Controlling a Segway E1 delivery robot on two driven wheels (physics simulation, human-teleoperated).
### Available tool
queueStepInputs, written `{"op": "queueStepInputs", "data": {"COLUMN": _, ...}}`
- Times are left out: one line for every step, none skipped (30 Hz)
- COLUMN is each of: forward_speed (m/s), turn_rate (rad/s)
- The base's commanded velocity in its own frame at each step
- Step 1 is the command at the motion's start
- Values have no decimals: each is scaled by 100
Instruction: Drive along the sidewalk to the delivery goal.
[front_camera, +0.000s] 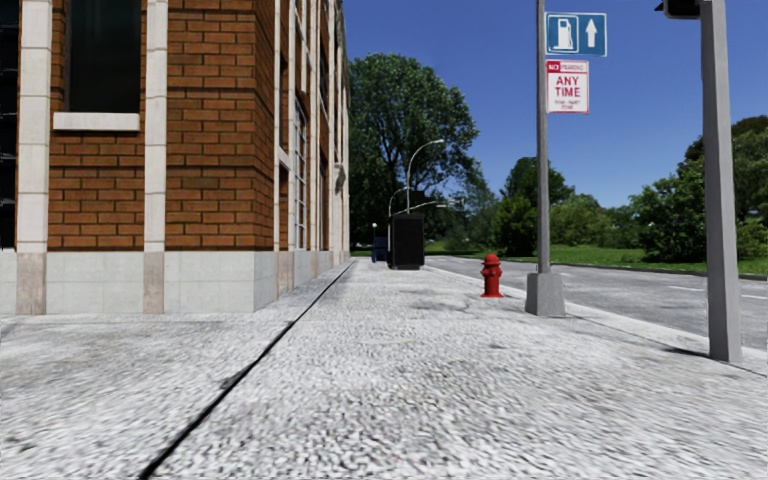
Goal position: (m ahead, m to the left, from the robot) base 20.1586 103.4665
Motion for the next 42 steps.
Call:
{"op": "queueStepInputs", "data": {"forward_speed": 200, "turn_rate": 0}}
{"op": "queueStepInputs", "data": {"forward_speed": 200, "turn_rate": 0}}
{"op": "queueStepInputs", "data": {"forward_speed": 200, "turn_rate": 0}}
{"op": "queueStepInputs", "data": {"forward_speed": 200, "turn_rate": 0}}
{"op": "queueStepInputs", "data": {"forward_speed": 200, "turn_rate": 0}}
{"op": "queueStepInputs", "data": {"forward_speed": 200, "turn_rate": 0}}
{"op": "queueStepInputs", "data": {"forward_speed": 200, "turn_rate": 0}}
{"op": "queueStepInputs", "data": {"forward_speed": 200, "turn_rate": 0}}
{"op": "queueStepInputs", "data": {"forward_speed": 200, "turn_rate": 0}}
{"op": "queueStepInputs", "data": {"forward_speed": 200, "turn_rate": 0}}
{"op": "queueStepInputs", "data": {"forward_speed": 200, "turn_rate": 0}}
{"op": "queueStepInputs", "data": {"forward_speed": 200, "turn_rate": 0}}
{"op": "queueStepInputs", "data": {"forward_speed": 200, "turn_rate": 0}}
{"op": "queueStepInputs", "data": {"forward_speed": 200, "turn_rate": 0}}
{"op": "queueStepInputs", "data": {"forward_speed": 200, "turn_rate": 0}}
{"op": "queueStepInputs", "data": {"forward_speed": 200, "turn_rate": 0}}
{"op": "queueStepInputs", "data": {"forward_speed": 200, "turn_rate": 0}}
{"op": "queueStepInputs", "data": {"forward_speed": 200, "turn_rate": 0}}
{"op": "queueStepInputs", "data": {"forward_speed": 200, "turn_rate": 0}}
{"op": "queueStepInputs", "data": {"forward_speed": 200, "turn_rate": 0}}
{"op": "queueStepInputs", "data": {"forward_speed": 200, "turn_rate": 0}}
{"op": "queueStepInputs", "data": {"forward_speed": 200, "turn_rate": 0}}
{"op": "queueStepInputs", "data": {"forward_speed": 200, "turn_rate": 0}}
{"op": "queueStepInputs", "data": {"forward_speed": 200, "turn_rate": 0}}
{"op": "queueStepInputs", "data": {"forward_speed": 200, "turn_rate": 0}}
{"op": "queueStepInputs", "data": {"forward_speed": 200, "turn_rate": 0}}
{"op": "queueStepInputs", "data": {"forward_speed": 200, "turn_rate": 0}}
{"op": "queueStepInputs", "data": {"forward_speed": 200, "turn_rate": 0}}
{"op": "queueStepInputs", "data": {"forward_speed": 200, "turn_rate": 0}}
{"op": "queueStepInputs", "data": {"forward_speed": 200, "turn_rate": 0}}
{"op": "queueStepInputs", "data": {"forward_speed": 200, "turn_rate": 0}}
{"op": "queueStepInputs", "data": {"forward_speed": 200, "turn_rate": 0}}
{"op": "queueStepInputs", "data": {"forward_speed": 200, "turn_rate": 0}}
{"op": "queueStepInputs", "data": {"forward_speed": 200, "turn_rate": 0}}
{"op": "queueStepInputs", "data": {"forward_speed": 200, "turn_rate": 0}}
{"op": "queueStepInputs", "data": {"forward_speed": 200, "turn_rate": 0}}
{"op": "queueStepInputs", "data": {"forward_speed": 200, "turn_rate": 0}}
{"op": "queueStepInputs", "data": {"forward_speed": 200, "turn_rate": 0}}
{"op": "queueStepInputs", "data": {"forward_speed": 200, "turn_rate": 0}}
{"op": "queueStepInputs", "data": {"forward_speed": 200, "turn_rate": 0}}
{"op": "queueStepInputs", "data": {"forward_speed": 200, "turn_rate": 0}}
{"op": "queueStepInputs", "data": {"forward_speed": 200, "turn_rate": 0}}
